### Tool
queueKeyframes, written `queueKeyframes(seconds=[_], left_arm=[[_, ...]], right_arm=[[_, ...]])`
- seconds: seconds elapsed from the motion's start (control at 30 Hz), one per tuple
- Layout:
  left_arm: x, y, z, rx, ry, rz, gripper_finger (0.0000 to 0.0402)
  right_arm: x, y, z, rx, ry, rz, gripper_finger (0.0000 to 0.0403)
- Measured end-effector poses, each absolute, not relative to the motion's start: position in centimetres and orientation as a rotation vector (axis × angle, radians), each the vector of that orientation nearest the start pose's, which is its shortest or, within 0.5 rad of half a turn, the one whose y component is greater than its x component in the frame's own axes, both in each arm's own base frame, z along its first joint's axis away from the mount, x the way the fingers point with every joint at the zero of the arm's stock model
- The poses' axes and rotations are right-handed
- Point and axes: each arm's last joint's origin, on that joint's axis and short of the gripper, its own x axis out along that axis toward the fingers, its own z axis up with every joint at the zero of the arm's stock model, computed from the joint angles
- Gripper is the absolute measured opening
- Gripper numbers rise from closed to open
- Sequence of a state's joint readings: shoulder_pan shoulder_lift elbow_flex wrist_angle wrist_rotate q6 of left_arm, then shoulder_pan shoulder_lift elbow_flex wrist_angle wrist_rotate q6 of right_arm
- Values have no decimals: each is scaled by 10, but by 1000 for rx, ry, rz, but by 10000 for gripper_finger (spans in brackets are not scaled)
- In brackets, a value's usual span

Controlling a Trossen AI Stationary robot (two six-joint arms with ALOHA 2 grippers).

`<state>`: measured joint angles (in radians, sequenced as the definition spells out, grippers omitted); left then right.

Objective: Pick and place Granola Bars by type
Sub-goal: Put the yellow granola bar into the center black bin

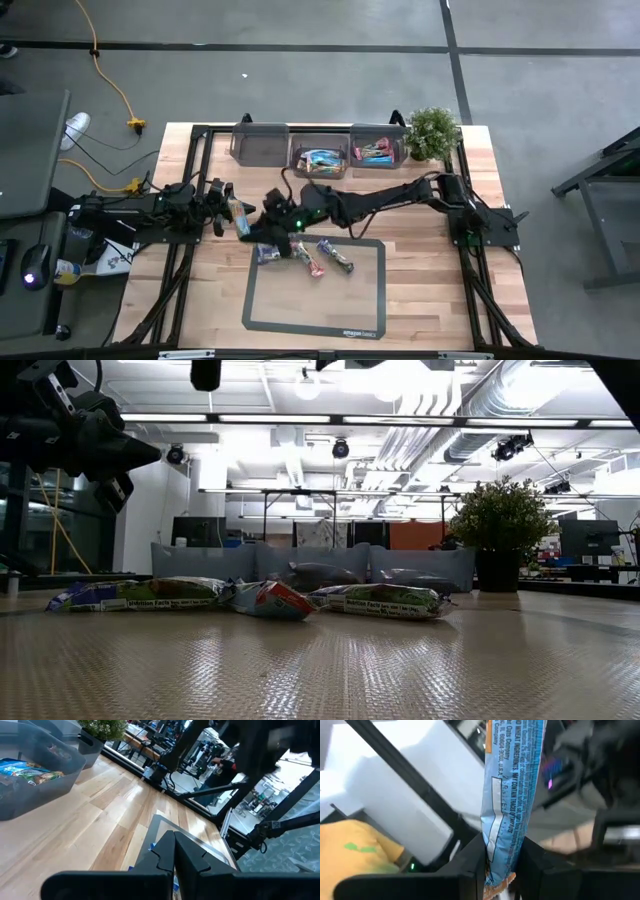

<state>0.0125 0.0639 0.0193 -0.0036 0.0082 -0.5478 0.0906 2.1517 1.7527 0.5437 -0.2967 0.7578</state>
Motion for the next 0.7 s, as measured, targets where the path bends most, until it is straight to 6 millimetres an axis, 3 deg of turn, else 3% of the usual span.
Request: queueKeyframes(seconds=[0.27,0.5,0.7], left_arm=[[101,1,165,-548,46,18,1],[101,1,165,-548,46,17,1],[101,1,165,-548,46,18,1]], right_arm=[[493,2,334,586,-145,331,69],[465,-50,379,408,-256,176,69],[441,-82,404,236,-276,-46,69]])
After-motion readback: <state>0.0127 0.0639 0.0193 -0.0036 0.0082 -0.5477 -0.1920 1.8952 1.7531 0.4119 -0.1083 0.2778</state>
